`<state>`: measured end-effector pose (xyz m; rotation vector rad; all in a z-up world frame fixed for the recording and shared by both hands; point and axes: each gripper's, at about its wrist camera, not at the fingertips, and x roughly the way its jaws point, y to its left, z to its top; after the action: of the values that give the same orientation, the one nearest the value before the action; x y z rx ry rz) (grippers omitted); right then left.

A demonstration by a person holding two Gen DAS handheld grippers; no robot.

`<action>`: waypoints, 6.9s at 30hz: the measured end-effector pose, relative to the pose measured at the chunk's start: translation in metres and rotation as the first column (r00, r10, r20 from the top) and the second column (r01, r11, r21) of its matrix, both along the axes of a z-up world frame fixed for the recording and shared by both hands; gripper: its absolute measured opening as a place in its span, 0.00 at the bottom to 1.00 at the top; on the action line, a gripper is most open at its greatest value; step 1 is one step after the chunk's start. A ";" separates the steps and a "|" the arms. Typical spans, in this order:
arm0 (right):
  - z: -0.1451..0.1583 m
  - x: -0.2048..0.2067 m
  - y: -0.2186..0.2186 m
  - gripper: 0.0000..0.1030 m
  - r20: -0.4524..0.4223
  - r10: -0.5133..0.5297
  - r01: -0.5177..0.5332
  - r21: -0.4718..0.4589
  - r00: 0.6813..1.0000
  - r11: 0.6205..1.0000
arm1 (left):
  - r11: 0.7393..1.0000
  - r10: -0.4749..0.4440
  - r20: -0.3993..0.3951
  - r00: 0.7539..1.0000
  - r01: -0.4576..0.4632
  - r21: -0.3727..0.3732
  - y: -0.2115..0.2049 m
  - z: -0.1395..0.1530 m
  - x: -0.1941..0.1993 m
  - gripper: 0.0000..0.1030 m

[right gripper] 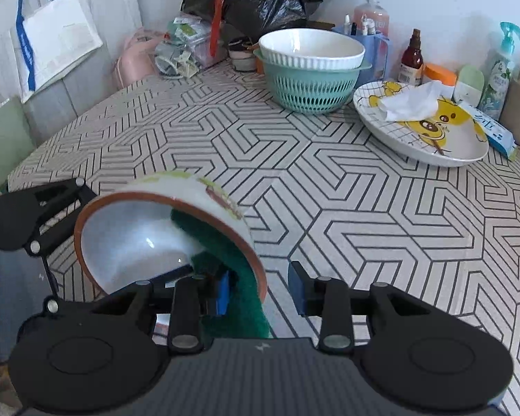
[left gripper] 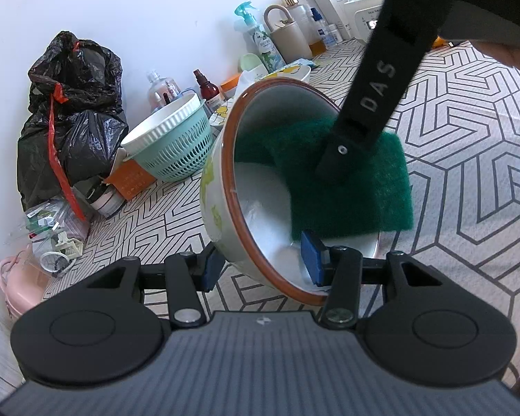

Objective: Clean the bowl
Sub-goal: 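Rub the pad around the bowl's inner wall while the left tool holds it, then scrub the bowl bottom with the pad while the left tool holds the bowl tilted, then rub the green pad around the inner wall while the left tool holds the bowl, then scrub the bowl interior with the pad while the left tool tilts the bowl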

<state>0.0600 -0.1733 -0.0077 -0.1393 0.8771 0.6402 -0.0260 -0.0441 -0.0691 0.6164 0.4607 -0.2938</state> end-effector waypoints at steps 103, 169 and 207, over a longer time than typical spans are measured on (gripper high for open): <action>-0.005 -0.004 -0.007 0.21 -0.015 -0.007 0.008 0.065 1.000 0.998 | 0.996 -0.013 0.052 0.999 0.008 0.092 -0.004 -0.002 -0.007 0.47; -0.023 -0.021 -0.008 0.28 0.035 -0.076 0.072 0.107 0.996 0.992 | 0.999 -0.021 0.017 1.000 0.020 0.031 0.001 -0.002 -0.008 0.48; -0.004 -0.010 -0.021 0.20 0.015 -0.107 0.103 0.187 0.994 0.977 | 0.999 -0.004 0.018 1.000 0.004 0.038 0.002 0.006 0.009 0.48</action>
<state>0.0495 -0.1943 -0.0113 0.0671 0.7906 0.6167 -0.0173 -0.0421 -0.0633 0.6568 0.4491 -0.2836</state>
